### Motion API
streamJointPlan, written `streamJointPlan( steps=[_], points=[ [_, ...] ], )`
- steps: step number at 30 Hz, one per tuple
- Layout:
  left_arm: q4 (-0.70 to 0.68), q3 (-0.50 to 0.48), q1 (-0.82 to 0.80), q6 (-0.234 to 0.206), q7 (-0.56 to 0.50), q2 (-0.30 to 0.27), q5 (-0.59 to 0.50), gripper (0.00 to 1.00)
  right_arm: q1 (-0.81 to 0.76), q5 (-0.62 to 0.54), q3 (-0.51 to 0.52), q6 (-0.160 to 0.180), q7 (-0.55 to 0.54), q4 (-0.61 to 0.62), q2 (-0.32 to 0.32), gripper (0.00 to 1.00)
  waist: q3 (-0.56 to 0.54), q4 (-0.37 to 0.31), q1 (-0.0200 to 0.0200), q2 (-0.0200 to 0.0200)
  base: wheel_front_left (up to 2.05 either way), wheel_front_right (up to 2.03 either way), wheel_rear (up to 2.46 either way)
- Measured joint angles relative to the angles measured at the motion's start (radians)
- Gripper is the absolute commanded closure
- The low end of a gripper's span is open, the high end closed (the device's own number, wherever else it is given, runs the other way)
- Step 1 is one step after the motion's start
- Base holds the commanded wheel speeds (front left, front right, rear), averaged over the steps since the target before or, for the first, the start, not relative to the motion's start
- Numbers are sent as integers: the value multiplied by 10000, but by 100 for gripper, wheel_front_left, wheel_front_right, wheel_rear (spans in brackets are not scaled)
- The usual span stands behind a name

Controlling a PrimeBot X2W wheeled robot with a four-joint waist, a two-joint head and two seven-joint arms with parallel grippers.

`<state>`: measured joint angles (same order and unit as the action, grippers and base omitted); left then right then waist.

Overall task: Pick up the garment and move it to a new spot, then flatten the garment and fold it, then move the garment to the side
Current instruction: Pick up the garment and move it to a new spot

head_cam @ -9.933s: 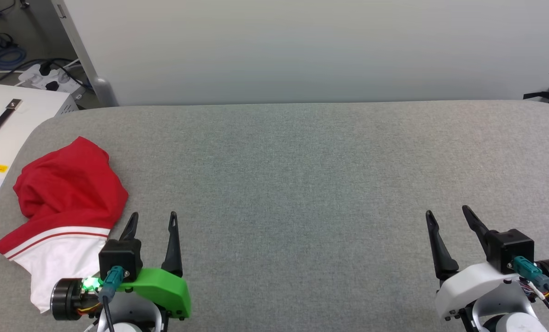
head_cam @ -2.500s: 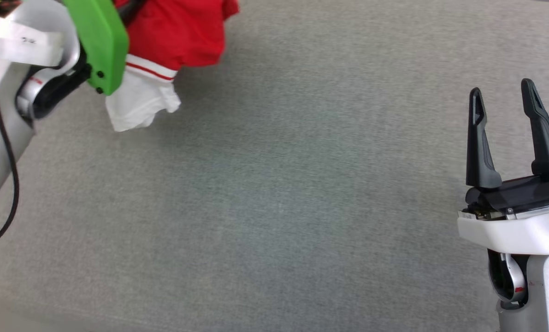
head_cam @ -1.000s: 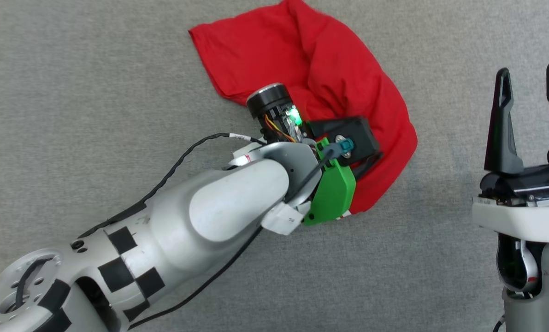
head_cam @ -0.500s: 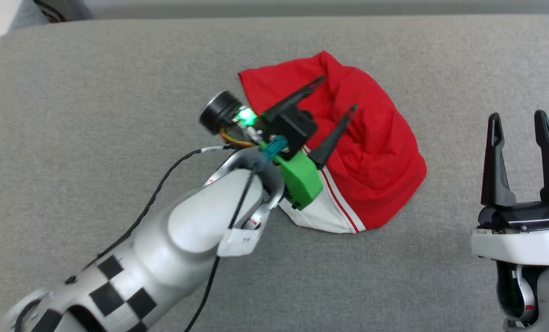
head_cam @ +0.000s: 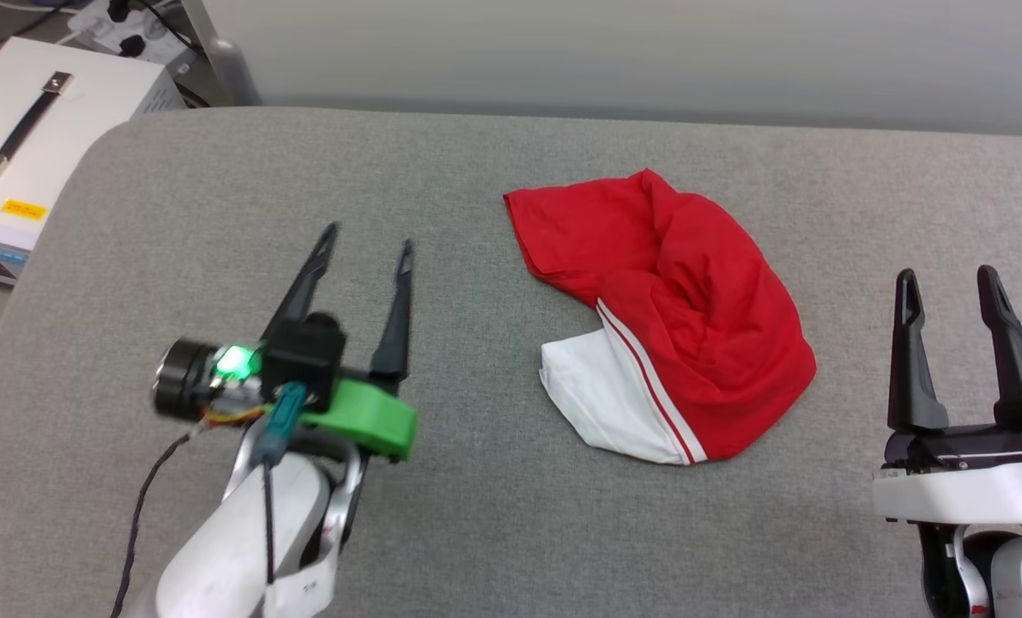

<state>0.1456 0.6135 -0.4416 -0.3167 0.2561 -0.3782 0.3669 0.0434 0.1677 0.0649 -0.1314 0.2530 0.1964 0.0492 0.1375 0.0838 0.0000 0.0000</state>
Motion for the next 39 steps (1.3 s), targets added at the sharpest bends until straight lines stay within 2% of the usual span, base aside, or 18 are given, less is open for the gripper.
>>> streamJointPlan(
  steps=[4, 11, 25, 39],
  points=[
    [-407, -1160, 1309, -222, 0, 17, -374, 0, -109, -84, -42, 0, 0, -205, 0, 0, -278, 97, 0, 0, 0, 0, 0],
    [-708, -2606, 3083, -176, 0, 456, -999, 0, -488, -113, -161, 0, 42, -844, -2, 0, -640, 187, 0, 0, 0, 0, 0],
    [-897, -4126, 4565, 1244, 0, 1664, -2027, 0, -1254, -245, -552, 0, 67, -1716, -2, 0, -1000, 238, 0, 0, 0, 0, 0],
    [-721, -4972, 4821, 2063, 0, 2362, -2661, 0, -1438, -242, -604, 0, 65, -1902, 0, 0, -992, 202, 0, 0, 0, 0, 0]
  ],
)
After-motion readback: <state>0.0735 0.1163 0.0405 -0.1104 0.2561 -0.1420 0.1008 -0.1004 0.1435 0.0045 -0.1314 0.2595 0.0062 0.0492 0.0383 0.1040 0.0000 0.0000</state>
